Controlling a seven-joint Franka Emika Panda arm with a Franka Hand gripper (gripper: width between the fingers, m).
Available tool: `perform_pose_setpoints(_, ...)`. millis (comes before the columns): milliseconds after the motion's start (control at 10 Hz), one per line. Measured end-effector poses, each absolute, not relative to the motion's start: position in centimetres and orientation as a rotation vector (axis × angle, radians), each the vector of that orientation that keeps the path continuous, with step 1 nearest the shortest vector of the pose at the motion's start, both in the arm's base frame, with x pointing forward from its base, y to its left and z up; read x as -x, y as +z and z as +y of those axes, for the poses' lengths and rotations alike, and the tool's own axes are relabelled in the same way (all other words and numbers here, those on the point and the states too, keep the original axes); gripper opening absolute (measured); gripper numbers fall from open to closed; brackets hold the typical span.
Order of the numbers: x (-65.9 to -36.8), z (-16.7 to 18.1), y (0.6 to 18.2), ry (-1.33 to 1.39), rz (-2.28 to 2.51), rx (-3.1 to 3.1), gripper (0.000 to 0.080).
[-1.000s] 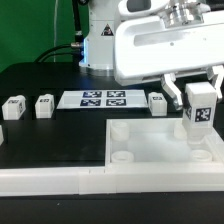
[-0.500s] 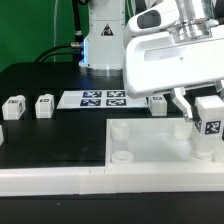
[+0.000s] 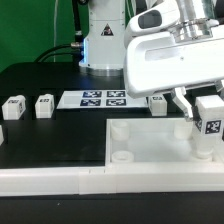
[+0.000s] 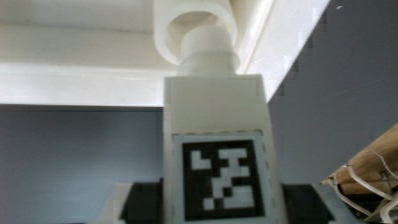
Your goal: Assemble one leg
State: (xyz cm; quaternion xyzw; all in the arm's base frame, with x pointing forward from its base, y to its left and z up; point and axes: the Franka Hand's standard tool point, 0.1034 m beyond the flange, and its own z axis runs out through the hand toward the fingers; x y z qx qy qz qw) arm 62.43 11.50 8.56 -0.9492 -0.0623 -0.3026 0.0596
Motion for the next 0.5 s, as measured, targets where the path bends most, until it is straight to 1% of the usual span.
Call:
perform_pose_setpoints(300, -61.94, 11.45, 7.76, -0.897, -0.189, 2.880, 0.0292)
perform_pose_setpoints(500, -62.05, 11.46, 7.67, -0.935, -0.185, 2.870, 0.0292)
